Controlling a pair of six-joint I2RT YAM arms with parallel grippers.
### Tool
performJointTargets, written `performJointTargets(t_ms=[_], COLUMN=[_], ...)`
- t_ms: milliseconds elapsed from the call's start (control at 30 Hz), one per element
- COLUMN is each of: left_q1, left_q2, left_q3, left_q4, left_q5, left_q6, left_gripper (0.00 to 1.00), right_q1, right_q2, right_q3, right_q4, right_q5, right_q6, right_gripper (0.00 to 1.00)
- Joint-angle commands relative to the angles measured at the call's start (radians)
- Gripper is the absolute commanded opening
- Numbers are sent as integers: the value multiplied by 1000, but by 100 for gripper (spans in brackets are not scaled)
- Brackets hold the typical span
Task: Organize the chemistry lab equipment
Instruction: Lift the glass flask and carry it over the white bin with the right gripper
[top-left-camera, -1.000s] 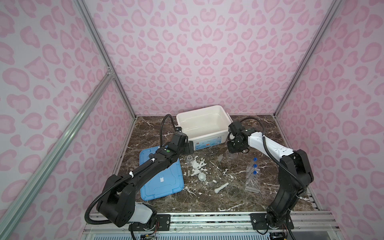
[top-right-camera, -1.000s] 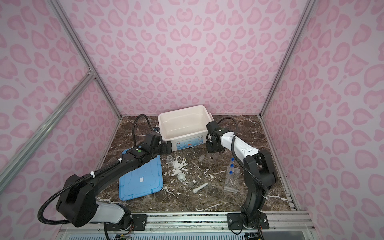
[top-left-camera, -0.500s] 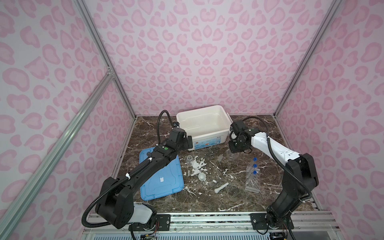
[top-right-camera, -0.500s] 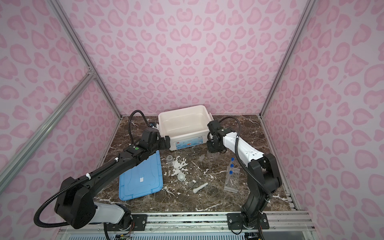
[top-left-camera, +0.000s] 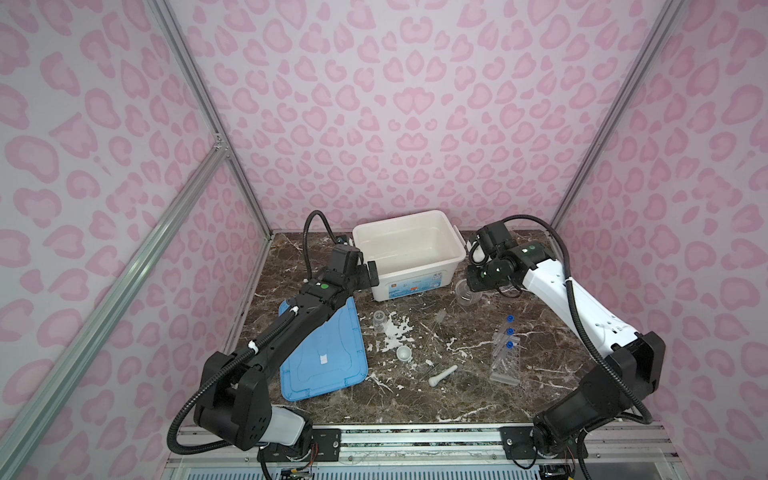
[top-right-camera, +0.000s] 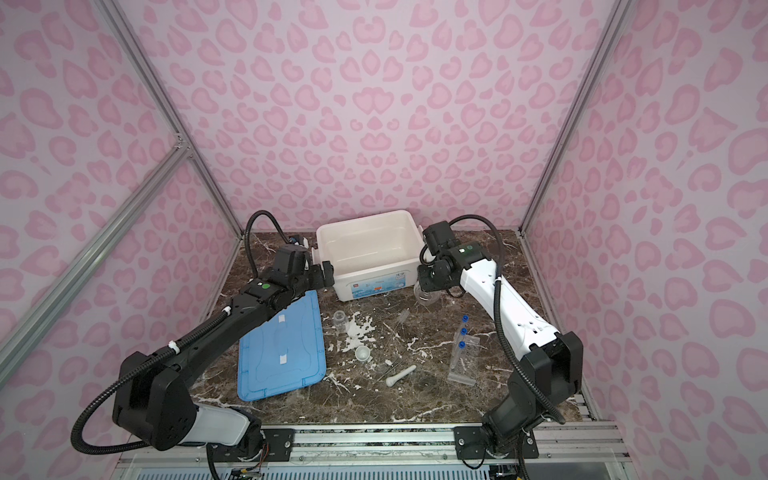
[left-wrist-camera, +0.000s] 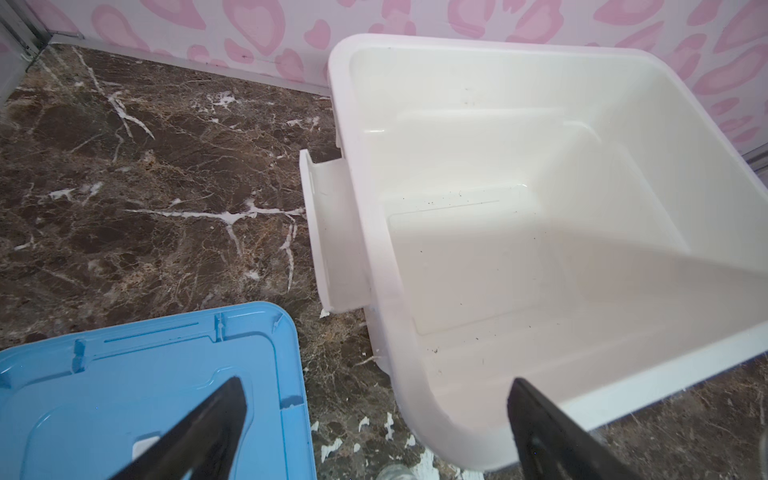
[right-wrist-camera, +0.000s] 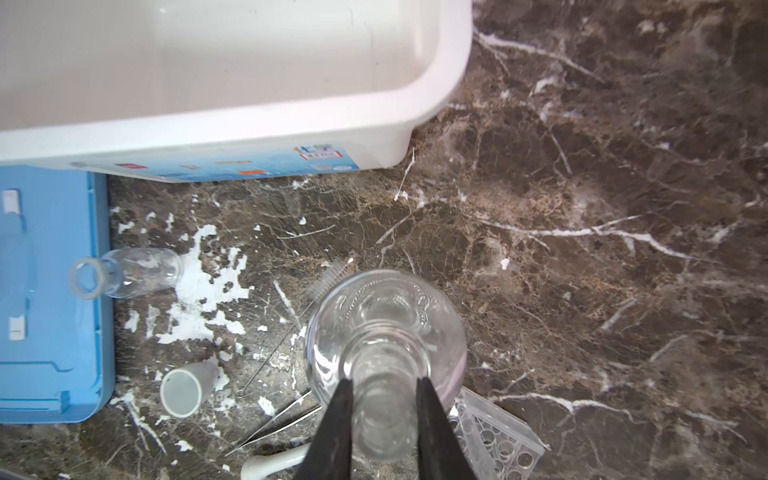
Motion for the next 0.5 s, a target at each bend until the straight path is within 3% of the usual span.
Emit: performJointTargets(t_ms=[0,467], left_q1=[9,19], left_q2=[35,108], left_q3=[45,89], left_q4=[-24,-18], left_q5=[55,124], left_q6=[8,34], left_gripper=[95,59], right_q1=[5,10], right_q2=[-1,96], right_q3=[70,344], right_q4=[-59,-23], right_q5=[-12,-29], right_q6=[-13,-43], right_gripper=[14,15])
